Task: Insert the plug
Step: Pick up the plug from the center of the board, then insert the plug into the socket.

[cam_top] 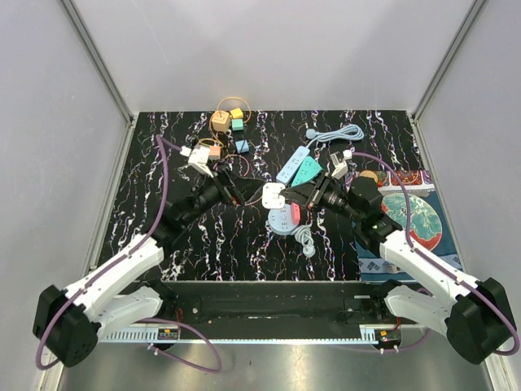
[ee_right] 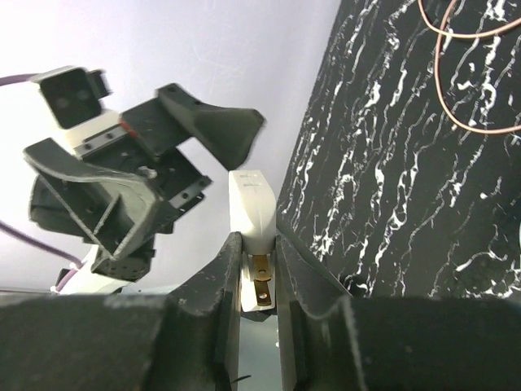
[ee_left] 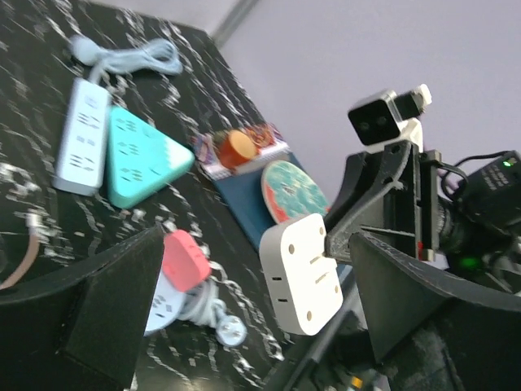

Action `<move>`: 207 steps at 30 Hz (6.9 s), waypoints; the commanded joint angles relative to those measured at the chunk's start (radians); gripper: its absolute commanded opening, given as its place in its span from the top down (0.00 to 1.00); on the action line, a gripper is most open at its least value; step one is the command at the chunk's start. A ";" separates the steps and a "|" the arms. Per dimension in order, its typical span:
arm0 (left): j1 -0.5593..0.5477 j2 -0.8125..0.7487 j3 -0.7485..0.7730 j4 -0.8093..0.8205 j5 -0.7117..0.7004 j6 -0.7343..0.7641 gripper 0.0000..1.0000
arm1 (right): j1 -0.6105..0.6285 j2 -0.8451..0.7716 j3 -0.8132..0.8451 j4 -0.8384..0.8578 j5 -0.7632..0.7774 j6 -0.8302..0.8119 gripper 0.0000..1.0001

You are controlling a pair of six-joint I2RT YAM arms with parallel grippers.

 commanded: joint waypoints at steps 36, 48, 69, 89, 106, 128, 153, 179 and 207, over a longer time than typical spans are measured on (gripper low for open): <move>0.009 0.211 0.042 0.386 0.413 -0.369 0.55 | -0.011 0.028 -0.021 0.314 -0.090 0.036 1.00; 0.009 0.199 0.040 0.368 0.430 -0.363 1.00 | -0.012 0.025 -0.018 0.297 -0.098 0.007 0.92; -0.036 0.105 0.252 -0.441 -0.024 0.092 1.00 | -0.025 -0.078 0.178 -0.544 0.235 -0.433 0.19; -0.059 0.110 0.215 -0.287 0.084 -0.010 1.00 | -0.026 0.059 0.068 -0.025 -0.175 -0.306 0.51; -0.059 0.053 0.152 -0.129 0.308 -0.055 1.00 | -0.087 0.113 0.103 0.196 -0.380 -0.215 0.49; -0.060 0.073 0.174 -0.090 0.390 -0.078 1.00 | -0.090 0.197 0.152 0.464 -0.584 -0.087 0.79; -0.068 0.125 0.201 -0.117 0.445 -0.081 0.54 | -0.089 0.205 0.143 0.499 -0.603 -0.073 1.00; -0.082 0.202 0.267 -0.502 0.060 0.034 1.00 | -0.094 0.079 0.273 -0.434 -0.117 -0.669 0.42; -0.263 0.798 0.683 -0.907 -0.423 -0.075 1.00 | -0.098 0.100 0.157 -0.594 0.635 -0.697 0.00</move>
